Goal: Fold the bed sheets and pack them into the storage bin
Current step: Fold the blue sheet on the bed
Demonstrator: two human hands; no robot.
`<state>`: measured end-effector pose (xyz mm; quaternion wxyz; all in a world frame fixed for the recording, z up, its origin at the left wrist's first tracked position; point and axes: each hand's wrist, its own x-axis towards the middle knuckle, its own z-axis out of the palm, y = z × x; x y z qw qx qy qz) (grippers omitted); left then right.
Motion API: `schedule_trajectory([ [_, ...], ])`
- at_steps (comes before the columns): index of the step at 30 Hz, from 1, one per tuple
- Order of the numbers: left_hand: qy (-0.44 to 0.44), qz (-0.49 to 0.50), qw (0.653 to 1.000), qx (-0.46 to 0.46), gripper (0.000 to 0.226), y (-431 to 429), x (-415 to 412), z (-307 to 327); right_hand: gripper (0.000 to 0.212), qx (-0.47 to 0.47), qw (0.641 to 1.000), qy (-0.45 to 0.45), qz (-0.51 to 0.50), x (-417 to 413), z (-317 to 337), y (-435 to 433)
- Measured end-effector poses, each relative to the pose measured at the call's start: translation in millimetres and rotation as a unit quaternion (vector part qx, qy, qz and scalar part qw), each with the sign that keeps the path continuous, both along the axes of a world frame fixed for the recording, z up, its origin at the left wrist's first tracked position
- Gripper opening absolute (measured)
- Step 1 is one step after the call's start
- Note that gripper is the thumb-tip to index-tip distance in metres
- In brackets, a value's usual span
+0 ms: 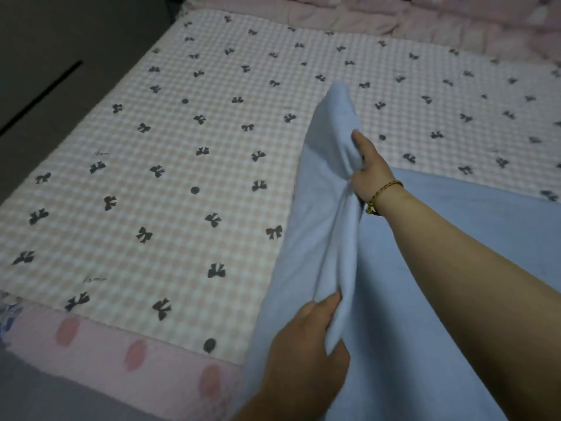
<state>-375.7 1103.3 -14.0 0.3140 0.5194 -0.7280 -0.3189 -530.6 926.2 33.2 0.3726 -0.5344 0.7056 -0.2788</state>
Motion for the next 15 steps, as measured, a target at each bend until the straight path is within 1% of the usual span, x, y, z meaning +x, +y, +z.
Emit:
schedule_trajectory([
  [2,-0.021,-0.022,1.000,0.004,0.048,22,-54,3,0.073,-0.011,1.000,-0.009,-0.008,-44,-3,13],
  [5,-0.030,-0.005,0.999,-0.013,0.051,39,-119,-9,0.072,-0.020,0.999,-0.014,-0.030,-99,-12,29],
  [8,-0.097,-0.018,0.995,0.000,0.051,53,-164,-27,0.073,-0.004,0.999,-0.016,-0.048,-143,-34,43],
  [12,-0.155,-0.073,0.982,0.084,0.062,70,-197,-60,0.074,0.026,0.992,-0.043,-0.118,-181,-72,70],
  [14,-0.147,-0.093,0.982,0.071,0.056,79,-208,-75,0.073,0.042,0.987,-0.051,-0.146,-194,-88,82],
  [15,-0.153,-0.117,0.977,0.086,0.051,82,-211,-79,0.072,0.047,0.985,-0.055,-0.155,-200,-94,86],
])
